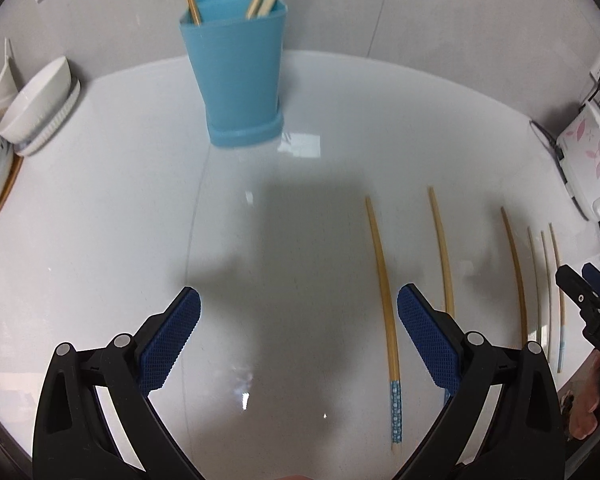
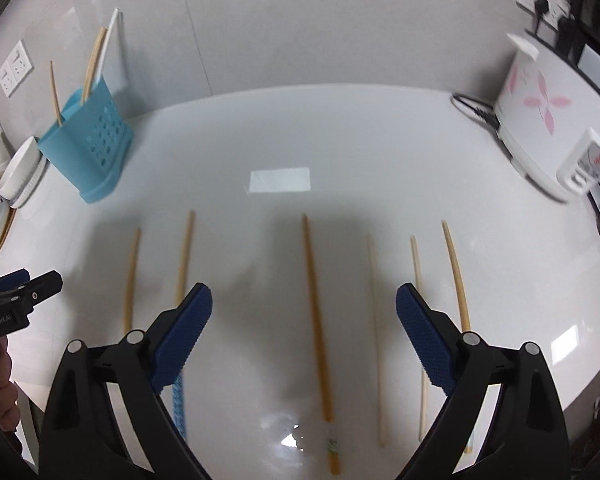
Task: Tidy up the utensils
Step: 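Move both open grippers down over the row of chopsticks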
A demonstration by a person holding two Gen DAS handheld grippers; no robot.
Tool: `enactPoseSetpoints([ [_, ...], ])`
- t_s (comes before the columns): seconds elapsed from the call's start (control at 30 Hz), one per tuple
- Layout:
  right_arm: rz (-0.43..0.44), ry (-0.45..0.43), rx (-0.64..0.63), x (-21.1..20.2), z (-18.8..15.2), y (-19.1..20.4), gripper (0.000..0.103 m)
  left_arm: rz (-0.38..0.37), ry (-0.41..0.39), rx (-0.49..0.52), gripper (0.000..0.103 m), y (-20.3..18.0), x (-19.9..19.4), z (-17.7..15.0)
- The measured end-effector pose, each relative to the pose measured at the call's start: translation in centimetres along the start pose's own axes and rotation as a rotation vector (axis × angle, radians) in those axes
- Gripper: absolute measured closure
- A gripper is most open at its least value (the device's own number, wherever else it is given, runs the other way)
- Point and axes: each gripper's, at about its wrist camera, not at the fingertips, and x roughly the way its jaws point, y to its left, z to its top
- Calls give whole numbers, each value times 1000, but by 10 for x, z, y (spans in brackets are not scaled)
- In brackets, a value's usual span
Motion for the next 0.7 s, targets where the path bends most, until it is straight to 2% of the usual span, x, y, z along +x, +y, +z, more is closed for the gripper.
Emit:
enactPoseSetpoints([
  [0.37, -27, 125, 2, 12, -19, -19, 32, 40, 99, 33, 7, -20, 28, -23],
  [0.5, -32, 201, -44, 21, -24, -12, 34, 55, 132, 46, 11, -27, 36, -29],
  [0.7, -28, 286, -86, 35, -31, -4, 45, 66, 177, 48, 15, -35, 49, -36],
])
